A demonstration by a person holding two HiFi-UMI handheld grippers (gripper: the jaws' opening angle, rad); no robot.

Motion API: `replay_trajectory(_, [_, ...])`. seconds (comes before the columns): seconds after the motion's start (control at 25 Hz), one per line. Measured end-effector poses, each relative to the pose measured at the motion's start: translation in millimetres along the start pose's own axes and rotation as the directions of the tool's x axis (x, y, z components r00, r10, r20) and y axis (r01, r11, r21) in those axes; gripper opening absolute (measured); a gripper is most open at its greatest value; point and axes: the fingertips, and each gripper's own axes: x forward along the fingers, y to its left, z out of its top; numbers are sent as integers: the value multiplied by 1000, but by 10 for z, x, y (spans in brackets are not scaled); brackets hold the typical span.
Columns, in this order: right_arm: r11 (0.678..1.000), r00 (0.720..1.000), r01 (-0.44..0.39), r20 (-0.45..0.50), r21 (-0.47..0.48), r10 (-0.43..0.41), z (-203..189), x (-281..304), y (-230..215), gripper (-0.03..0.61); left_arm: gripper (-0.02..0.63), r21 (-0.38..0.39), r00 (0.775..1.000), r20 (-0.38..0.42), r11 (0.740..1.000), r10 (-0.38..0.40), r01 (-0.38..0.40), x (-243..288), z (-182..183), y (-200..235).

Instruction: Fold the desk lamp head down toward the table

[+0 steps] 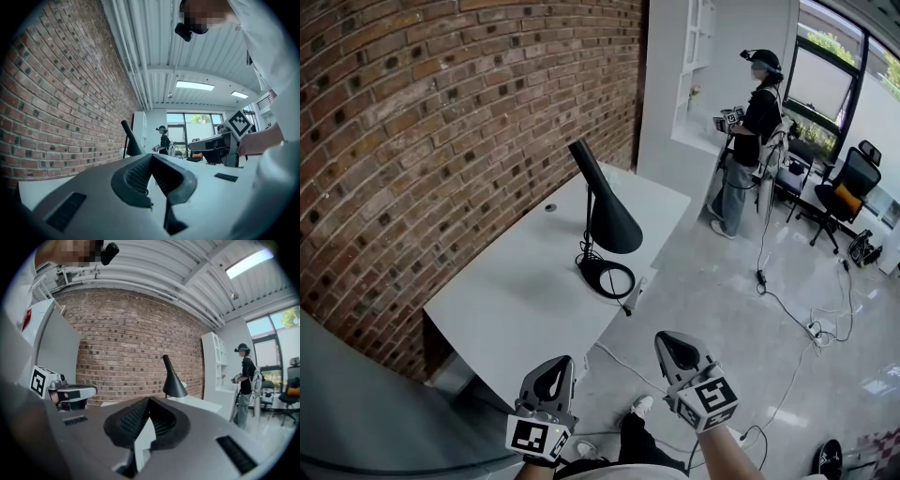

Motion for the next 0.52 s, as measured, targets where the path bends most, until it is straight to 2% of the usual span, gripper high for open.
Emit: replay_trajectory(0.52, [999, 998, -37, -44, -17, 36, -97, 132, 29, 17, 8, -29, 1000, -12, 1000, -12, 11, 128, -132, 10])
